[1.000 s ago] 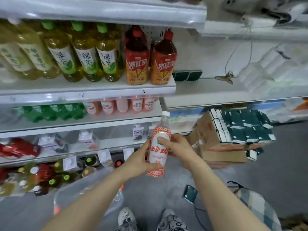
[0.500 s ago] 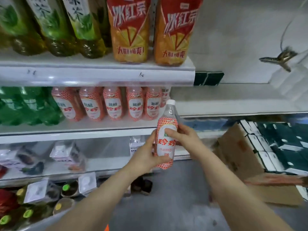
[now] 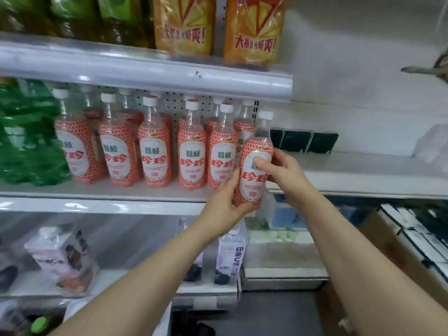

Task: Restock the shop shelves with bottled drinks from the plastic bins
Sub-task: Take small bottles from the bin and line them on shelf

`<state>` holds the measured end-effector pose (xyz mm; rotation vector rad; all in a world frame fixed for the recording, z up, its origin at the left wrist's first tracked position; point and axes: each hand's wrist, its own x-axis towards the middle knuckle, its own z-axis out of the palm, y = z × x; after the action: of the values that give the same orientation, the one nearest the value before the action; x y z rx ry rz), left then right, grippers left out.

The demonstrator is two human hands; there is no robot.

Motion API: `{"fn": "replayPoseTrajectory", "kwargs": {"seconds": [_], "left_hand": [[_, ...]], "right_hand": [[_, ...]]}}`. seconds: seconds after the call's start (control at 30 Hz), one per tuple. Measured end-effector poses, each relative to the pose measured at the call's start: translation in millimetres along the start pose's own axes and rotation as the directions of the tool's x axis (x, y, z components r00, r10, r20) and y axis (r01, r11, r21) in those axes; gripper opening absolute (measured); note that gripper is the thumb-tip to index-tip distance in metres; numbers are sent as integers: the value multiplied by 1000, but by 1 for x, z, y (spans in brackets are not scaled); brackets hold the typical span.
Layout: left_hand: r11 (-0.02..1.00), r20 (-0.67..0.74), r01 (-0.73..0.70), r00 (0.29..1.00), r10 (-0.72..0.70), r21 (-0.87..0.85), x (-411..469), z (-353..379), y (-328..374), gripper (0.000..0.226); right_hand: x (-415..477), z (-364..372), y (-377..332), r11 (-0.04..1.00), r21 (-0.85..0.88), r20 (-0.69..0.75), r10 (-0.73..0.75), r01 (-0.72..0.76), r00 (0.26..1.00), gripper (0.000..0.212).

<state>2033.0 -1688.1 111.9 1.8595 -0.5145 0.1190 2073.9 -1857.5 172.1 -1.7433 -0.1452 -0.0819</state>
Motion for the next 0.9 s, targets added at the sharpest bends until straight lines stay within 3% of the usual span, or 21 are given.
{"fn": "replayPoseTrajectory", "kwargs": {"seconds": [0.4, 0.57, 0.9], "left_hand": [[992, -53, 74, 996, -69, 98, 20, 11, -30, 90], [990, -91, 96, 992, -86, 107, 19, 15, -38, 94], [966, -88, 102, 993, -83, 236, 26, 18, -38, 90]], "right_hand": [[36, 6, 15, 990, 102, 47, -101, 96, 994, 43], [28, 10, 43, 985, -128, 29, -112, 115, 993, 68], [29, 18, 55, 984, -163, 1, -73, 72, 997, 63]]}}
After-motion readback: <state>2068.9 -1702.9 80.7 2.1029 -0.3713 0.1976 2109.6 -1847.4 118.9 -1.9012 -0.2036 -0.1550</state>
